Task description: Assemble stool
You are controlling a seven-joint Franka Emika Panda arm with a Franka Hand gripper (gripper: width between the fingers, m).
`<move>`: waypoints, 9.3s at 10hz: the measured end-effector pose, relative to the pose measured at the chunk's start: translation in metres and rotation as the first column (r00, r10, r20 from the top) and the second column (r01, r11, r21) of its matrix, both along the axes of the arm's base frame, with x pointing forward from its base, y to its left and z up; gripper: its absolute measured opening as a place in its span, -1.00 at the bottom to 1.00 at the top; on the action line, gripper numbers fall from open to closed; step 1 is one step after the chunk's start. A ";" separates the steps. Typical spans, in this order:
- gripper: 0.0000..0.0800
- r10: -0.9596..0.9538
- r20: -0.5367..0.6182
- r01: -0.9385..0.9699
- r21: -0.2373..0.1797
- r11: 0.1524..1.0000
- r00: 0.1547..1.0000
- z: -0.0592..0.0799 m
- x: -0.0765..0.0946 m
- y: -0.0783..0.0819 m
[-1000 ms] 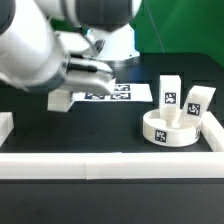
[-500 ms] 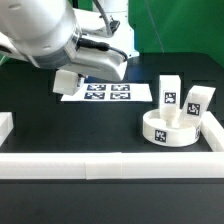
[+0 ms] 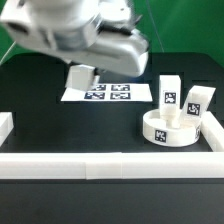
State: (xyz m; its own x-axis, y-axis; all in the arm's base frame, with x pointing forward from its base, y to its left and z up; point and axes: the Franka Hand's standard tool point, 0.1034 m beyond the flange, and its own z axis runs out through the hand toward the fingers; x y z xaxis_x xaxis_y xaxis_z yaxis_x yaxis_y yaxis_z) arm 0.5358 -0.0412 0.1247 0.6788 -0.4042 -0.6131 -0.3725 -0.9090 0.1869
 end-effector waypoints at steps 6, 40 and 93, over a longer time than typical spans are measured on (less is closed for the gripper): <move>-0.17 0.029 0.488 0.019 -0.093 0.995 0.872 -0.002 0.026 0.028; -0.17 0.204 0.819 -0.048 -0.211 0.976 0.536 -0.039 0.014 0.101; -0.16 -0.255 0.648 0.380 -0.057 0.923 0.718 -0.044 0.031 0.093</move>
Offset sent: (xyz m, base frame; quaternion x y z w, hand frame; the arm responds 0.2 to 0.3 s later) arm 0.0000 0.0000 0.0000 0.0000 0.1938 0.0000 0.9810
